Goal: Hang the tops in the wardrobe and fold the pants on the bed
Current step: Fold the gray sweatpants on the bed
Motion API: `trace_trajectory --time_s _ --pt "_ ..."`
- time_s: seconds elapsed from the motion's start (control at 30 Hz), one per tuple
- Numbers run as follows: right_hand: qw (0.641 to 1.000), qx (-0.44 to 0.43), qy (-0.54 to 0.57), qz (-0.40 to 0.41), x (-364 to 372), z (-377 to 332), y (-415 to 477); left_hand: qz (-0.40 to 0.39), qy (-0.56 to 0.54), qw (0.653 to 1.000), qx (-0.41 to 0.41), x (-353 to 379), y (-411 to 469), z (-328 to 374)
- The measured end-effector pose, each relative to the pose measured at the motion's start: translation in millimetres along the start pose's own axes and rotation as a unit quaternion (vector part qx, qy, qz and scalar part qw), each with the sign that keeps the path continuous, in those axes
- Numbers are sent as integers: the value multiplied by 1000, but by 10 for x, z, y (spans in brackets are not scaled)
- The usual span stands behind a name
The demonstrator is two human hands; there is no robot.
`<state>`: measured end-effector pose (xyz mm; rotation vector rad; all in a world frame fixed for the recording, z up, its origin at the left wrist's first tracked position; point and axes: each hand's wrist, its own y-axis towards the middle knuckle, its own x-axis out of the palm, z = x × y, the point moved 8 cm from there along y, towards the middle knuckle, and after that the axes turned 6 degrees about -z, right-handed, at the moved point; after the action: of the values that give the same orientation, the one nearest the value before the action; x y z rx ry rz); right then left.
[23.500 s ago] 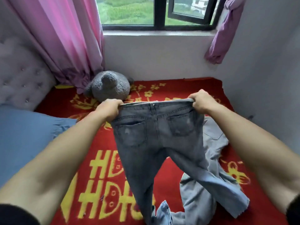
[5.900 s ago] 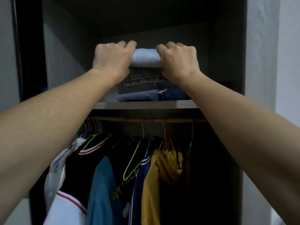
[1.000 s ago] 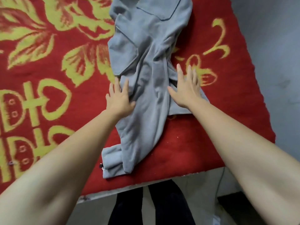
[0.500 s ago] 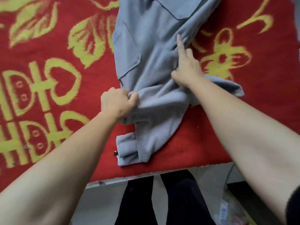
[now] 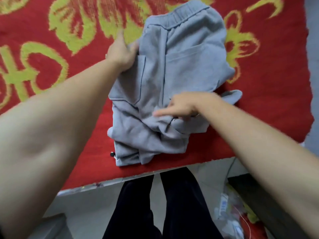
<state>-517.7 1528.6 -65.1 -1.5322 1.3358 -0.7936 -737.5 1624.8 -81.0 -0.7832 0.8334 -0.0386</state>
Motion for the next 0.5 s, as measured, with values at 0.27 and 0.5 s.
trace_trajectory --time_s 0.27,0.5 --pt "832 125 -5 540 -1966 350 -433 -52 104 992 46 278 -352 -269" --pt "919 79 -177 344 -1814 168 -94 -7 201 971 126 357 -504 -160"
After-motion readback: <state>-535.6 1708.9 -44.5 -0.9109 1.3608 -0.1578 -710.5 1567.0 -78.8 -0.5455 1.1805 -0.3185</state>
